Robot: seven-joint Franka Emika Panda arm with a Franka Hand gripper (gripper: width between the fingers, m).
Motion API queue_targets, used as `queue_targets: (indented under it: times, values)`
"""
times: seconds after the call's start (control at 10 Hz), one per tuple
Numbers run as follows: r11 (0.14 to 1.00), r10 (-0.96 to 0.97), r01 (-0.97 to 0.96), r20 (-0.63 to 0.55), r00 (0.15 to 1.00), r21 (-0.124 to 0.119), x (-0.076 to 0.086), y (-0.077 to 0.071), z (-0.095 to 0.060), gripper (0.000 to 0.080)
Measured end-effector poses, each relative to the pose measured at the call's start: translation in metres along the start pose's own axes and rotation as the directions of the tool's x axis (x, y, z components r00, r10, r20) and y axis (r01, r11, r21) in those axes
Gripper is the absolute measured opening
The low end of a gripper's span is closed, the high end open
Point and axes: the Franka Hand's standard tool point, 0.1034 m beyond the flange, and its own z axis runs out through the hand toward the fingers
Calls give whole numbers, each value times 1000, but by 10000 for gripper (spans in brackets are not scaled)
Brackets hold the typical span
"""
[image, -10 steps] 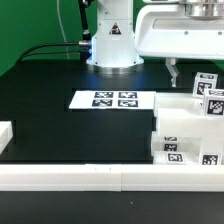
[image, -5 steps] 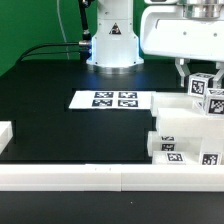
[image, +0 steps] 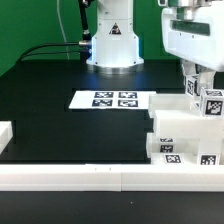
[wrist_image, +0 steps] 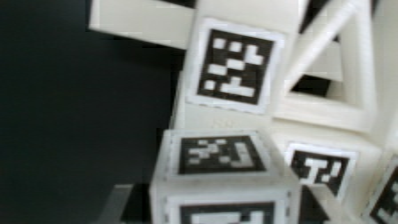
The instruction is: Assemble chair
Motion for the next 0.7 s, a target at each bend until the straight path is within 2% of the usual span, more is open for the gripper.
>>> queue_targets:
  times: [0.2, 0.4, 0.5, 0.6, 0.7]
  values:
    - [982, 188, -188, 9, 982, -5, -4, 2, 2, 273]
    - [977, 212, -212, 10, 977, -6, -6, 2, 3, 273]
    - [979, 202, -202, 10, 979, -6, -6, 2, 3, 354]
    - [992, 129, -129, 11, 992, -8, -6, 2, 3, 354]
    - [1000, -15, 15, 14, 1000, -5, -6, 0, 1, 548]
